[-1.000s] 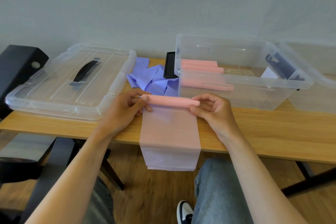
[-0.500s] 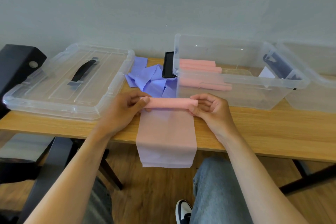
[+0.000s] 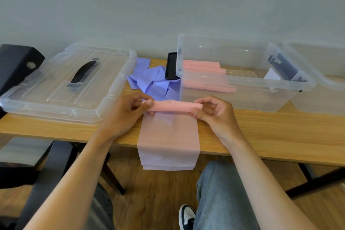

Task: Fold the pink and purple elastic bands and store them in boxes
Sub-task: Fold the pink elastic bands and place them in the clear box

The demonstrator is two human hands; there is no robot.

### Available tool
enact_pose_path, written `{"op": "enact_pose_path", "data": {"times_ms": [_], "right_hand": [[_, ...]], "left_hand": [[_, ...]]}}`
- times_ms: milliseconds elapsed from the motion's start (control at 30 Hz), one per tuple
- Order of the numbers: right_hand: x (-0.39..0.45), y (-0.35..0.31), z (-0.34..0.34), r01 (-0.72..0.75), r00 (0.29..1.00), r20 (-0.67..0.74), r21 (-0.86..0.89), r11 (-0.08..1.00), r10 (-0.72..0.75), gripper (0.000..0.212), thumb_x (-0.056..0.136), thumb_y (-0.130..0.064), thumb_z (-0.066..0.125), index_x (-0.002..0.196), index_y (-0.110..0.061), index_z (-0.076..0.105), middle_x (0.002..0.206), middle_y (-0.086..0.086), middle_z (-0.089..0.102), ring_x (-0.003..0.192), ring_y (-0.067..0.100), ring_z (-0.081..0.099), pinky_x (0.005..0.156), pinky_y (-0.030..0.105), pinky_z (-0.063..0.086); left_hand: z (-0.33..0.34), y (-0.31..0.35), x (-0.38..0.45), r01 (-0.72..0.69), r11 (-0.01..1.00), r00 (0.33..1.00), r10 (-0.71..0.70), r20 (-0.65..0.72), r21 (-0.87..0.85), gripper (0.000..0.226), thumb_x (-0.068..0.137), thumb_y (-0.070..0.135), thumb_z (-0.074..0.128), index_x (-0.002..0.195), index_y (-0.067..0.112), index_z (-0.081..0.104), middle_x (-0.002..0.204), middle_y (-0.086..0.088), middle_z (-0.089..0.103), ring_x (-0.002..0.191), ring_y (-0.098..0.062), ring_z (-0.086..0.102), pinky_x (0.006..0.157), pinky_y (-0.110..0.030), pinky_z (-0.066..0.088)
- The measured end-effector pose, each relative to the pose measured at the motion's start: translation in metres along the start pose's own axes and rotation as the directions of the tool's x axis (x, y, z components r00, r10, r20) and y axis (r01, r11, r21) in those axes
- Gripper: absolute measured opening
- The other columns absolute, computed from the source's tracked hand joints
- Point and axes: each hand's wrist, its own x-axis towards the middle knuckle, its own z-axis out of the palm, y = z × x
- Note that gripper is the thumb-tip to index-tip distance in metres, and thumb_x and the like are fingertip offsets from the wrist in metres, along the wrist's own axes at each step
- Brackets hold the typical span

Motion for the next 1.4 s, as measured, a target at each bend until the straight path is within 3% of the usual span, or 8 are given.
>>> {"op": "enact_pose_path", "data": {"times_ms": [200, 333, 533, 767, 900, 1067, 1233, 1400], "right_hand": [[0.000, -0.001, 0.002, -0.070, 0.997, 0.034, 0.117, 0.991, 0.067, 0.029, 0.087, -0.004, 0.078, 0.114, -0.010, 0.072, 0.103, 0.009, 0.079, 0.091, 0.026, 0.079, 0.080, 0.031, 0.064], [-0.001, -0.002, 0.002, -0.052, 0.999, 0.021, 0.110, 0.993, 0.050, 0.026, 0.085, -0.001, 0.079, 0.110, -0.006, 0.074, 0.102, 0.007, 0.079, 0.089, 0.025, 0.079, 0.076, 0.027, 0.063], [-0.002, -0.003, 0.001, 0.005, 1.000, -0.005, 0.037, 0.999, -0.005, 0.026, 0.082, -0.003, 0.083, 0.105, -0.011, 0.075, 0.102, -0.004, 0.077, 0.099, 0.006, 0.073, 0.073, 0.021, 0.060], [-0.005, 0.001, 0.000, 0.024, 0.999, -0.037, 0.113, 0.993, -0.020, 0.025, 0.082, 0.004, 0.080, 0.106, -0.001, 0.073, 0.101, -0.001, 0.078, 0.096, 0.011, 0.076, 0.074, 0.022, 0.061], [-0.005, 0.001, 0.000, 0.017, 1.000, -0.012, 0.041, 0.999, -0.016, 0.023, 0.082, -0.004, 0.083, 0.103, -0.009, 0.075, 0.104, 0.000, 0.078, 0.098, 0.016, 0.076, 0.081, 0.030, 0.063], [-0.004, -0.001, 0.001, -0.088, 0.995, 0.053, 0.178, 0.980, 0.080, 0.029, 0.085, -0.003, 0.079, 0.113, -0.005, 0.071, 0.107, 0.009, 0.079, 0.098, 0.027, 0.078, 0.083, 0.032, 0.064], [-0.004, -0.003, 0.002, -0.042, 0.999, 0.028, 0.062, 0.997, 0.040, 0.027, 0.080, -0.004, 0.085, 0.104, -0.014, 0.076, 0.102, -0.002, 0.080, 0.098, 0.013, 0.076, 0.080, 0.021, 0.058], [-0.006, -0.003, 0.000, 0.000, 1.000, 0.005, 0.063, 0.998, 0.000, 0.026, 0.079, -0.001, 0.084, 0.099, -0.015, 0.075, 0.104, -0.002, 0.080, 0.101, 0.013, 0.075, 0.082, 0.023, 0.059]], "left_hand": [[-0.003, -0.005, 0.001, 0.004, 0.996, 0.999, -0.008, -0.045, -0.088, 0.009, 0.096, 0.024, 0.071, 0.104, 0.023, 0.072, 0.097, 0.002, 0.077, 0.092, -0.018, 0.071, 0.084, -0.028, 0.054], [-0.003, -0.009, 0.001, 0.009, 0.996, 0.999, -0.013, -0.045, -0.085, 0.016, 0.093, 0.031, 0.074, 0.108, 0.029, 0.070, 0.093, -0.008, 0.074, 0.077, -0.018, 0.062, 0.079, -0.031, 0.050], [0.002, -0.009, 0.002, 0.030, 1.000, 0.998, -0.030, -0.050, -0.003, 0.013, 0.101, 0.039, 0.060, 0.104, 0.031, 0.070, 0.075, 0.000, 0.071, 0.071, -0.007, 0.058, 0.069, -0.028, 0.042], [-0.001, -0.005, 0.000, -0.023, 0.996, 0.999, 0.020, 0.034, 0.084, 0.030, 0.108, 0.041, 0.044, 0.101, 0.024, 0.068, 0.081, 0.006, 0.075, 0.081, -0.009, 0.063, 0.078, -0.032, 0.045], [-0.001, -0.005, 0.001, -0.015, 1.000, 1.000, 0.016, -0.006, 0.023, 0.020, 0.105, 0.037, 0.052, 0.101, 0.025, 0.068, 0.082, 0.001, 0.073, 0.080, -0.008, 0.062, 0.075, -0.024, 0.044], [-0.001, -0.004, 0.003, 0.017, 0.996, 0.997, -0.023, -0.073, -0.084, 0.005, 0.098, 0.026, 0.066, 0.103, 0.025, 0.067, 0.075, 0.003, 0.065, 0.072, -0.005, 0.056, 0.067, -0.009, 0.042], [-0.003, -0.007, 0.003, 0.022, 0.993, 0.995, -0.033, -0.092, -0.117, 0.011, 0.095, 0.027, 0.071, 0.105, 0.029, 0.068, 0.100, -0.004, 0.073, 0.090, -0.019, 0.065, 0.082, -0.024, 0.051], [0.001, -0.011, 0.003, 0.009, 1.000, 0.999, -0.008, -0.042, 0.017, 0.023, 0.100, 0.050, 0.054, 0.104, 0.032, 0.068, 0.079, 0.001, 0.070, 0.076, -0.007, 0.059, 0.072, -0.028, 0.043]]}}
